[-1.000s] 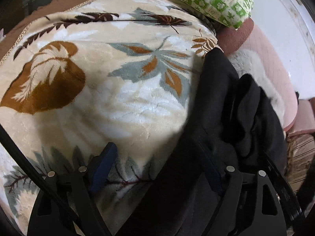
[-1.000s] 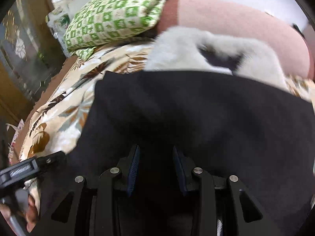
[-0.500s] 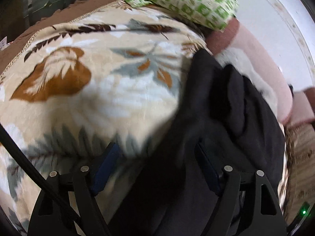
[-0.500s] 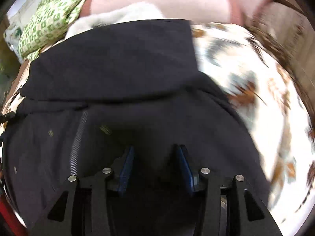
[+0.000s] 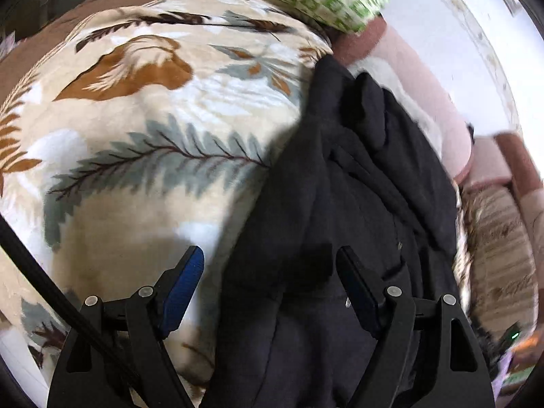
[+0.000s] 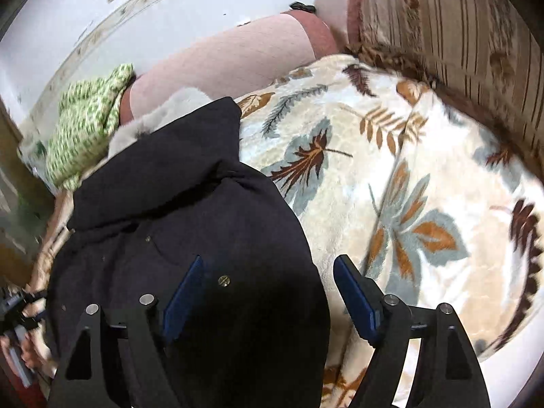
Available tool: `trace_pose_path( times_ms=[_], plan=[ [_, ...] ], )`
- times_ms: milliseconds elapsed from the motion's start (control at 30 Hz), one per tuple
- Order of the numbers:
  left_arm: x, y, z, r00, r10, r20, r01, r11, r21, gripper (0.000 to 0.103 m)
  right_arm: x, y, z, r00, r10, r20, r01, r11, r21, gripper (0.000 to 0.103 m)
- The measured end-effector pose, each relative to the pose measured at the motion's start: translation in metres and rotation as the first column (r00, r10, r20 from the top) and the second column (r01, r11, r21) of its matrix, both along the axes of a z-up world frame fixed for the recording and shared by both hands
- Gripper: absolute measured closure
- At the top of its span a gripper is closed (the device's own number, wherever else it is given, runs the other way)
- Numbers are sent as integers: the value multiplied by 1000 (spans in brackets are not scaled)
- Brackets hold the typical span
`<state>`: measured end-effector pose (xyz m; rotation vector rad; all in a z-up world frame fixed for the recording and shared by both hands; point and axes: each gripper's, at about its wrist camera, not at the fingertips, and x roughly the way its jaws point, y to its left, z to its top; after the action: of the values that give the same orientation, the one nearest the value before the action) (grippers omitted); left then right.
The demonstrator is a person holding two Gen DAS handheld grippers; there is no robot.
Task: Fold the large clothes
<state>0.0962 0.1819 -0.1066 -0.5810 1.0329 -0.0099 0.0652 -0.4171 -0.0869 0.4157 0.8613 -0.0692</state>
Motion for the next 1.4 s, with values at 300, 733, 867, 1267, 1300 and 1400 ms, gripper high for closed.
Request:
trace_pose_path(
  times_ms=[300, 733, 867, 1267, 1300, 1400],
  plan=[
    [31, 8, -29, 992, -118, -39, 105, 962, -254, 24, 18, -31, -48, 997, 1, -74, 23, 948, 317, 20],
    [-24, -35, -22, 961, -271, 55, 275, 915, -296, 24, -9, -4, -66, 974, 224, -20, -170, 792, 586, 21],
    [-32, -42, -24, 956, -286, 66, 293, 916, -273, 24, -21, 12, -64, 965, 263, -16, -207, 793, 573, 22],
    [-32, -49, -42, 972, -219, 82, 233, 937, -259, 15, -27, 33, -71, 981, 196, -5, -164, 832, 530, 21],
    [-33, -49, -41, 974, -216, 73, 227, 941, -250, 15, -28, 33, -72, 982, 189, -1, -160, 833, 530, 21],
    [-36, -60, -29, 975, -215, 47, 220, 961, -169, 29, -33, 37, -67, 980, 199, -17, -160, 836, 525, 59]
  ],
)
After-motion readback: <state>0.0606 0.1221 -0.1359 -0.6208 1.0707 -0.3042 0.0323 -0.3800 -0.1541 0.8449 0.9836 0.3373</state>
